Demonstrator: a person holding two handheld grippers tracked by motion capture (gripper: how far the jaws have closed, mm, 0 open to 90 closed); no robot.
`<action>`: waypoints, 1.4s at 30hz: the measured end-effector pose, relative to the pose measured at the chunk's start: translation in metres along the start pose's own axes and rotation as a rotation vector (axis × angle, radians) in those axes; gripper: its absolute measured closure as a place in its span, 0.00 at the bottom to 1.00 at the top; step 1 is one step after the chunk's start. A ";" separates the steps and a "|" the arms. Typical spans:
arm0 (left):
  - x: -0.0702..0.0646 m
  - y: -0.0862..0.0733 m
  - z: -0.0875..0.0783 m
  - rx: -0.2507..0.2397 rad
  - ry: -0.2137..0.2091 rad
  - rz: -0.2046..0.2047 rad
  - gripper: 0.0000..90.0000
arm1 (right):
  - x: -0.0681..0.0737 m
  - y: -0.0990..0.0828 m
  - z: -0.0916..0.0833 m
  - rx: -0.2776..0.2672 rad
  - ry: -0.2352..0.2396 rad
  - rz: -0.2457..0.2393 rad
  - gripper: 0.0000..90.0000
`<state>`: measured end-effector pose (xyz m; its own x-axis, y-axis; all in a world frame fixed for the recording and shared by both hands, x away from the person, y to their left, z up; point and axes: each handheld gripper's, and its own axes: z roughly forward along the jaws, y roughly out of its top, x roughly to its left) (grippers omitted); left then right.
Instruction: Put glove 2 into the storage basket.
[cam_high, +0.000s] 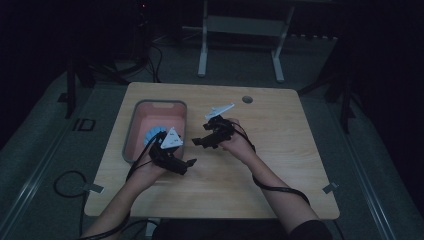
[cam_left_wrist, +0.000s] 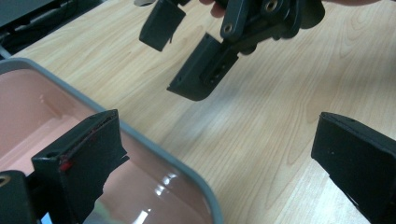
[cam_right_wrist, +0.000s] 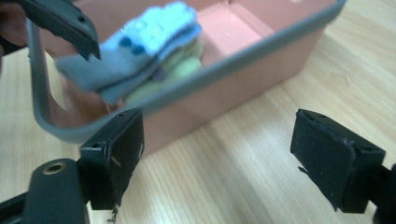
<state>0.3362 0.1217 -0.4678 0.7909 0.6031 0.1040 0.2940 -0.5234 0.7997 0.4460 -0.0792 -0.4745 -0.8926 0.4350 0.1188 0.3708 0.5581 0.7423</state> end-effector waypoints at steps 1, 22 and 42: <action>-0.002 0.000 0.001 -0.002 -0.007 0.001 0.02 | -0.001 -0.003 0.000 0.006 -0.001 0.003 0.20; -0.041 -0.003 0.038 0.037 -0.150 0.051 0.02 | -0.013 -0.052 -0.009 0.020 -0.023 0.046 0.19; -0.068 -0.016 0.075 0.136 -0.233 0.094 0.02 | -0.019 -0.099 -0.014 0.018 0.004 0.074 0.18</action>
<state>0.3179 0.0442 -0.5316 0.9154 0.4018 0.0229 0.2703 -0.6561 0.7046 0.4222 -0.1528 -0.5408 -0.8635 0.4727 0.1759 0.4404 0.5367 0.7197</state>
